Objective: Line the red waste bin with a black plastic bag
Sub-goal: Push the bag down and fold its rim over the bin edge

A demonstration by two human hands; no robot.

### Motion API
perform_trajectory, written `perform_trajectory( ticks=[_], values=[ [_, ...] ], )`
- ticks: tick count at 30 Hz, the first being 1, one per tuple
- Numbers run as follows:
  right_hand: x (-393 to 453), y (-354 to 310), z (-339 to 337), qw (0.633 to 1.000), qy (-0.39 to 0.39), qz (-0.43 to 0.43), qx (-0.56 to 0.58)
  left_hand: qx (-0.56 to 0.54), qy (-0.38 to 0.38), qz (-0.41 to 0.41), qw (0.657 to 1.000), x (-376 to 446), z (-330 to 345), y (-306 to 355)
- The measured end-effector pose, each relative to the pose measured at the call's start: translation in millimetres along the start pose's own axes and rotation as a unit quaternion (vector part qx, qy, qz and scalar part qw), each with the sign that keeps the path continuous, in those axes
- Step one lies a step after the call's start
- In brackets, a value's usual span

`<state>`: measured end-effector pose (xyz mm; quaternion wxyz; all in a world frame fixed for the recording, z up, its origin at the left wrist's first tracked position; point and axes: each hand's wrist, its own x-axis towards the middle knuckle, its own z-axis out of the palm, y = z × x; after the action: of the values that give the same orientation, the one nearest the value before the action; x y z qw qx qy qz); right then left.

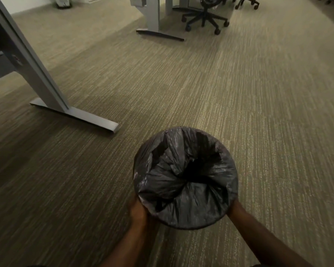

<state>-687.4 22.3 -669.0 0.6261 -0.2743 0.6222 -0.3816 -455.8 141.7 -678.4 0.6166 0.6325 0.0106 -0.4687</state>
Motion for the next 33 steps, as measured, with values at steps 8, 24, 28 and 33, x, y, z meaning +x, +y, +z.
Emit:
perform_trajectory(
  ticks=[8, 24, 28, 33],
  values=[
    [20.9, -69.9, -7.6, 0.957, 0.147, -0.207, -0.139, 0.173, 0.103, 0.223, 0.954, 26.6, -7.5, 94.4],
    [31.7, -54.2, 189.8, 0.45, -0.382, -0.159, -0.791, 0.766, -0.361, 0.443, 0.294, -68.9, 44.9, 76.0],
    [64.5, -45.7, 189.5, 0.433, -0.336, -0.14, -0.825, 0.788, -0.311, 0.478, 0.234, -69.4, 42.9, 76.3],
    [78.6, -20.9, 162.3, 0.379, -0.326, -0.087, -0.862, 0.799, -0.339, 0.436, 0.237, -75.6, 51.9, 79.8]
  ],
)
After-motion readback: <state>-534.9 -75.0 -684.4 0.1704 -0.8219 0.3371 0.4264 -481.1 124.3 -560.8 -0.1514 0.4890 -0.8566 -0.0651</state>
